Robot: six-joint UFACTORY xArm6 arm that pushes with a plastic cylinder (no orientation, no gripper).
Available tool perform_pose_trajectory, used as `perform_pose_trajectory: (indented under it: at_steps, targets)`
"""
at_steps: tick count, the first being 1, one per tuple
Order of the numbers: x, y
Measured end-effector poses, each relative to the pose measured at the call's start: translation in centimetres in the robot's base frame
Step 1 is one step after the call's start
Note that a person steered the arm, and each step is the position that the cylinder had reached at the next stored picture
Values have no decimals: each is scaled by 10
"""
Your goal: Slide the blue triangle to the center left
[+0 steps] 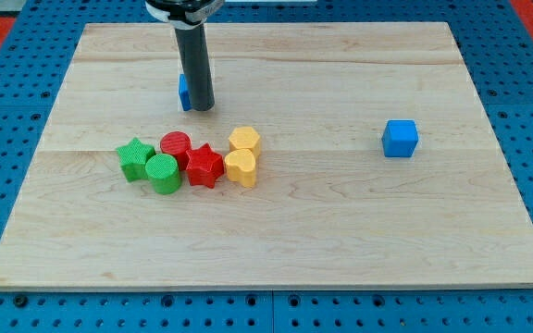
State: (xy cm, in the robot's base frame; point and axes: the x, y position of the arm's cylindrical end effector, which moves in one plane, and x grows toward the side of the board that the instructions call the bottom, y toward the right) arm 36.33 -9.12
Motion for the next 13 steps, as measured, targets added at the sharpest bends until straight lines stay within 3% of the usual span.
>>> perform_pose_trajectory:
  at_steps: [4,8,13]
  targets:
    - [-29,25]
    - [-15,-17]
    - [-41,-80]
